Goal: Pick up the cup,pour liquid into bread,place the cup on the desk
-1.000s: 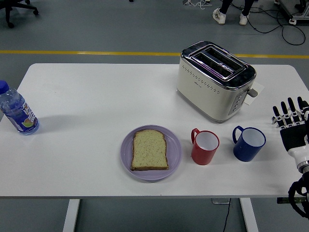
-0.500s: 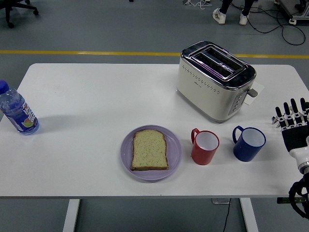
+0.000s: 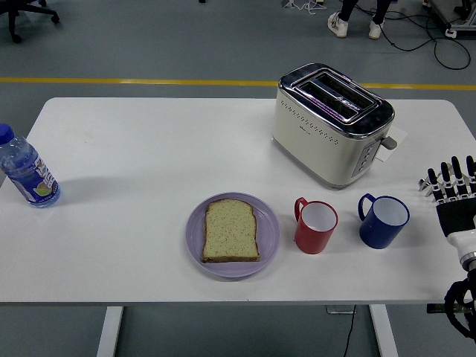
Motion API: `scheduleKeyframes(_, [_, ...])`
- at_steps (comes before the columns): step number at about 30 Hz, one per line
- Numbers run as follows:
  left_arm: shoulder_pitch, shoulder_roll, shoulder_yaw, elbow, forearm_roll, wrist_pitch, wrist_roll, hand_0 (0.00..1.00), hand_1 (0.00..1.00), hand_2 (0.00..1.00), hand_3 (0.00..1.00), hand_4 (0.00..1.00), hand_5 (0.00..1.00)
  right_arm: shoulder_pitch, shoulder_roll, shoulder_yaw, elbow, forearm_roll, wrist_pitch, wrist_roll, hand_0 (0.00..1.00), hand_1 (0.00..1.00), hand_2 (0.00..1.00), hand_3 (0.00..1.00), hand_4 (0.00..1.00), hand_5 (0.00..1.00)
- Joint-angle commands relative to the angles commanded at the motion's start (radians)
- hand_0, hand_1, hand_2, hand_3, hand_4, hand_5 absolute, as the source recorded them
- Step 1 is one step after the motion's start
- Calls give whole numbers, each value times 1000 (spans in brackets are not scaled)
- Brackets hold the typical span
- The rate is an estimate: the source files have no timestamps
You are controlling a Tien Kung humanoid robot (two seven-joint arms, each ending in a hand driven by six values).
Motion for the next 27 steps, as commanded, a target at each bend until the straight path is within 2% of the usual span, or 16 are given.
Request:
scheduleKeyframes(14, [7, -1, 15, 1, -4, 1, 0, 634, 645, 656, 554, 323, 836, -5, 2, -11, -4, 21, -1, 14, 645, 567, 633, 610, 624, 203])
scheduleKeyframes(27, [-2, -1, -1, -1, 3, 0, 0, 634, 646, 656, 554, 323, 835, 0, 4, -6, -9, 42, -4, 16, 640, 561, 632, 608, 615, 191])
